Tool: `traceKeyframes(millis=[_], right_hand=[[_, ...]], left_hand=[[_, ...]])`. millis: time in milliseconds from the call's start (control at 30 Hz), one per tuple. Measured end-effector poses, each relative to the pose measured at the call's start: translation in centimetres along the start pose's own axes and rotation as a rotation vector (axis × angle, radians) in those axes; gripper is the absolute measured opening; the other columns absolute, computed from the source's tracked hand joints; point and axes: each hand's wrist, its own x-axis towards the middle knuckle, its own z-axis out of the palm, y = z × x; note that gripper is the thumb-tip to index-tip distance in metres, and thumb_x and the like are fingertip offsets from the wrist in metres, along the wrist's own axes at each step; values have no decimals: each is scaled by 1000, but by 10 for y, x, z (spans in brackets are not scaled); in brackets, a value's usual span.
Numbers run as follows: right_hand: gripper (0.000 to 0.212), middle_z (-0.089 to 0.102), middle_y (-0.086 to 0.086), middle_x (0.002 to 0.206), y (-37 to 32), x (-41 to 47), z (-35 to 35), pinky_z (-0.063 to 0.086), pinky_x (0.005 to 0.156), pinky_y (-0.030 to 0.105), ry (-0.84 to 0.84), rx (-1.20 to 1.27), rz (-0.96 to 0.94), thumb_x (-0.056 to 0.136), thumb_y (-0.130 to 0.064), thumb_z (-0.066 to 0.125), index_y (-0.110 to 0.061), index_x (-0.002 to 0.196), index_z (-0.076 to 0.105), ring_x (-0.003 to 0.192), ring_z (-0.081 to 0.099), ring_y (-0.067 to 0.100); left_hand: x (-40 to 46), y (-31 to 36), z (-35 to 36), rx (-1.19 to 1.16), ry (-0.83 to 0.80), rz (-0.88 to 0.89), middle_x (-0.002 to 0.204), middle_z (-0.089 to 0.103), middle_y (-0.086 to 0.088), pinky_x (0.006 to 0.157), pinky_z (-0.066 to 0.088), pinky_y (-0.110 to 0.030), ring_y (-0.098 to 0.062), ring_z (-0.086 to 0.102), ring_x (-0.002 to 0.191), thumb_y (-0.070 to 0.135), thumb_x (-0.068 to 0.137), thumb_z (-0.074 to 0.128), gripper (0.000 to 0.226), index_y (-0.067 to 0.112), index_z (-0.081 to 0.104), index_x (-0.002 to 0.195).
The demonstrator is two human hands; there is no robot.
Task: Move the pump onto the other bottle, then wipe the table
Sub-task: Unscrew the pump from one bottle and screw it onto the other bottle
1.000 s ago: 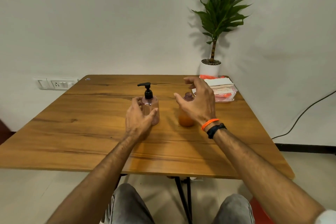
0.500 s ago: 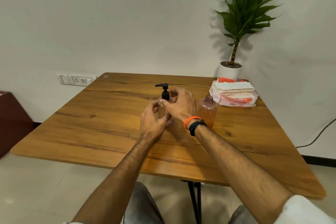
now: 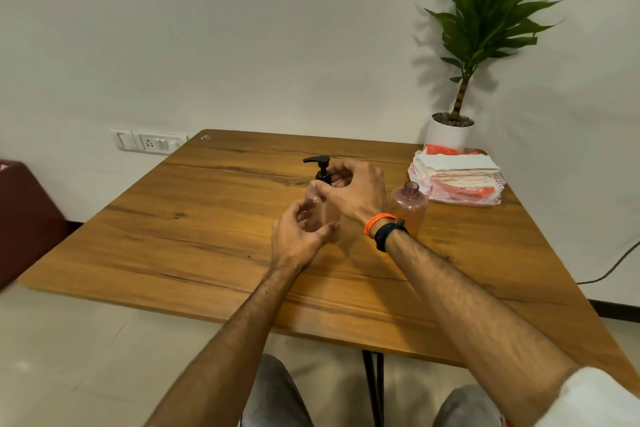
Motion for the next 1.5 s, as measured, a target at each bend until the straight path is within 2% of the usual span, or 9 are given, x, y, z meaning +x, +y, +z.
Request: traceKeyframes(millis=[133,400,667,800,967,1033,1233,1367,1500], right_hand=[[39,68,-16,71,1,1,1,44,57,4,-3,10,-1,62,-57,82,-26,84,71,67,61,-7],[31,66,-17,70,2,3,4,41,52,1,13,41,24,64,-47,85,-25,83,73,66,60,-7],[22,59,-24,60,2,3,5,39,49,2,22,93,-56,66,-36,87,-36,72,65,59,55,-16],[23,67,-17,69,8,5,6,47,54,6,2,109,-51,69,-32,85,-27,89,75,60,61,-5],[33,72,-11,80,13,11,-5,48,60,11,-177,112,-57,75,-29,81,-21,107,74,67,60,-4],[32,73,-9,83,14,8,-4,49,62,14,-159,138,-57,76,-30,81,-22,107,74,71,62,2],[39,64,-17,73,12,-1,8,41,52,4,6,218,-22,63,-48,85,-33,95,69,58,53,-10],[34,59,-18,68,9,-3,15,40,50,5,80,227,6,66,-43,86,-32,94,68,58,50,-4],[33,62,-14,69,10,-2,14,42,52,10,10,263,-11,74,-28,83,-25,105,73,58,48,-3]], left_hand=[[-2,-1,-2,-1,0,29,122,68,5,88,58,-28,-8,66,109,51,60,88,77,21,60,125],[-4,-1,-3,-20,-4,47,122,68,6,88,59,-29,-5,66,108,47,63,88,73,23,60,125],[-5,0,-1,-38,15,48,122,67,6,89,58,-29,-8,65,109,45,64,88,70,24,60,124],[-5,-1,0,-40,14,46,122,68,2,91,58,-33,-11,66,110,41,65,88,70,19,60,126],[-6,1,0,-19,15,59,125,66,1,94,57,-35,-13,64,112,38,67,88,73,18,58,130],[-6,1,1,-26,9,67,126,66,1,95,57,-36,-12,65,113,35,68,88,72,17,58,131],[-5,-2,1,-50,6,79,126,67,3,95,57,-33,-9,64,113,36,68,88,72,18,58,131],[-7,-2,0,-81,-5,86,125,67,4,95,57,-33,-7,64,113,34,68,88,69,20,59,128],[-7,-3,-1,-106,-5,74,124,68,3,94,57,-36,-8,65,112,34,68,88,70,18,59,129]])
